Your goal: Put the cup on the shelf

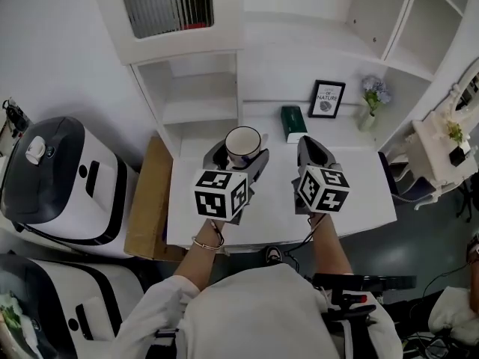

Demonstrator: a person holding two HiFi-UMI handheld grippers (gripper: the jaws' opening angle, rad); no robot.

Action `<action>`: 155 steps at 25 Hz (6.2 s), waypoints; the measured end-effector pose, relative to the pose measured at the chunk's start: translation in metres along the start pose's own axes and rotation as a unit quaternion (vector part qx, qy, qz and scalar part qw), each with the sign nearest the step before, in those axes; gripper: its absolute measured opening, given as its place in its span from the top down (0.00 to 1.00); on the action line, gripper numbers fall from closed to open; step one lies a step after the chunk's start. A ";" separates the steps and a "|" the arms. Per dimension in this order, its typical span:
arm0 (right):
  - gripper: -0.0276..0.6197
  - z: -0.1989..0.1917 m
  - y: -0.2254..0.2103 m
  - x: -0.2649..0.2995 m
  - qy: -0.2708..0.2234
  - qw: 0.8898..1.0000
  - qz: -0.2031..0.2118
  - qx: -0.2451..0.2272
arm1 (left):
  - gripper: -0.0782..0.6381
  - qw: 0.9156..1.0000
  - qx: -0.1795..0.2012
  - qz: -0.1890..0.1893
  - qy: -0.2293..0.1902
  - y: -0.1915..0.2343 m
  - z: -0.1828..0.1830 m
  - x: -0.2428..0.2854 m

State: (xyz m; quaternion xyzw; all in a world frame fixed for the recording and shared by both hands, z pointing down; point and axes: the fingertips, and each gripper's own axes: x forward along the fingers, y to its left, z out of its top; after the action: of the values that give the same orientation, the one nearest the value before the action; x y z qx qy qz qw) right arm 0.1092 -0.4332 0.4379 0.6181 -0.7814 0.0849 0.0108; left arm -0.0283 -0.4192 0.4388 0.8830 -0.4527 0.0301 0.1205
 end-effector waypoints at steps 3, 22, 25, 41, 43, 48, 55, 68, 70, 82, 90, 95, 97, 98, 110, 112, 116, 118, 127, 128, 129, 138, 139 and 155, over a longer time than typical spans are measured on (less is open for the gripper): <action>0.92 0.011 -0.005 0.013 0.002 1.000 0.019 -0.015 | 0.34 1.000 0.000 0.019 -0.008 -0.001 0.011 0.009; 0.92 0.035 -0.012 0.020 -0.027 0.998 0.059 -0.017 | 0.34 0.998 0.039 0.048 -0.010 -0.027 0.025 0.016; 0.92 0.046 -0.019 0.014 -0.037 0.998 0.051 -0.027 | 0.34 0.999 0.036 0.026 -0.009 -0.037 0.032 0.021; 0.92 0.111 -0.048 -0.011 -0.092 0.995 0.028 -0.037 | 0.34 0.995 0.085 -0.042 -0.032 -0.091 0.109 0.034; 0.92 0.123 -0.051 -0.014 -0.103 0.994 0.023 -0.036 | 0.34 0.994 0.093 -0.047 -0.039 -0.097 0.121 0.034; 0.92 0.155 -0.059 -0.018 -0.123 0.991 0.017 -0.039 | 0.34 0.991 0.098 -0.065 -0.057 -0.113 0.154 0.035; 0.92 0.185 -0.037 -0.028 -0.147 0.988 0.025 -0.034 | 0.34 0.989 0.105 -0.068 -0.085 -0.109 0.188 0.011; 0.92 0.246 -0.072 -0.024 -0.179 0.983 0.019 -0.033 | 0.34 0.984 0.132 -0.060 -0.102 -0.130 0.237 0.037; 0.92 0.254 -0.074 -0.025 -0.184 0.982 0.017 -0.035 | 0.34 0.984 0.132 -0.059 -0.105 -0.130 0.246 0.041; 0.92 0.297 -0.086 -0.022 -0.199 0.979 0.014 -0.040 | 0.34 0.978 0.145 -0.065 -0.139 -0.145 0.297 0.054; 0.92 0.316 -0.085 -0.008 -0.202 0.978 0.017 -0.051 | 0.34 0.971 0.165 -0.072 -0.156 -0.151 0.327 0.057; 0.92 0.330 -0.082 -0.002 -0.207 0.976 0.025 -0.057 | 0.34 0.968 0.177 -0.080 -0.162 -0.150 0.346 0.055; 0.92 0.336 -0.081 0.001 -0.209 0.976 0.025 -0.062 | 0.34 0.967 0.177 -0.079 -0.166 -0.147 0.356 0.054; 0.92 0.339 -0.081 0.002 -0.210 0.975 0.024 -0.064 | 0.34 0.966 0.180 -0.077 -0.169 -0.146 0.362 0.054; 0.92 0.354 -0.075 0.029 -0.203 0.976 0.038 -0.065 | 0.34 0.958 0.196 -0.089 -0.189 -0.162 0.423 0.046; 0.92 0.358 -0.074 0.032 -0.204 0.976 0.040 -0.064 | 0.34 0.958 0.196 -0.089 -0.189 -0.165 0.431 0.048; 0.92 0.369 -0.076 0.034 -0.210 0.975 0.043 -0.064 | 0.34 0.958 0.190 -0.093 -0.193 -0.172 0.454 0.050; 0.92 0.375 -0.078 0.034 -0.214 0.974 0.042 -0.063 | 0.34 0.959 0.181 -0.099 -0.192 -0.175 0.465 0.052; 0.92 0.383 -0.088 0.050 -0.210 0.975 0.039 -0.059 | 0.34 0.959 0.184 -0.100 -0.191 -0.186 0.509 0.050; 0.92 0.383 -0.089 0.052 -0.209 0.975 0.039 -0.058 | 0.34 0.960 0.184 -0.100 -0.188 -0.187 0.514 0.052; 0.92 0.383 -0.090 0.054 -0.209 0.975 0.038 -0.058 | 0.34 0.960 0.182 -0.099 -0.186 -0.188 0.519 0.054; 0.92 0.380 -0.095 0.079 -0.200 0.978 0.042 -0.048 | 0.34 0.966 0.175 -0.077 -0.175 -0.184 0.566 0.078; 0.92 0.380 -0.096 0.082 -0.198 0.978 0.043 -0.047 | 0.34 0.966 0.178 -0.072 -0.172 -0.183 0.569 0.081; 0.92 0.392 -0.122 0.116 -0.192 0.979 0.049 -0.041 | 0.34 0.981 0.162 -0.060 -0.093 -0.152 0.595 0.153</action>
State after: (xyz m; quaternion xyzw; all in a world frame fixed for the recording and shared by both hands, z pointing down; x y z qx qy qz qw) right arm 0.2349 -0.6294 0.0808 0.5827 -0.8012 -0.0674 -0.1183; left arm 0.1511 -0.5977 -0.1414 0.9153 -0.3972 0.0137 -0.0651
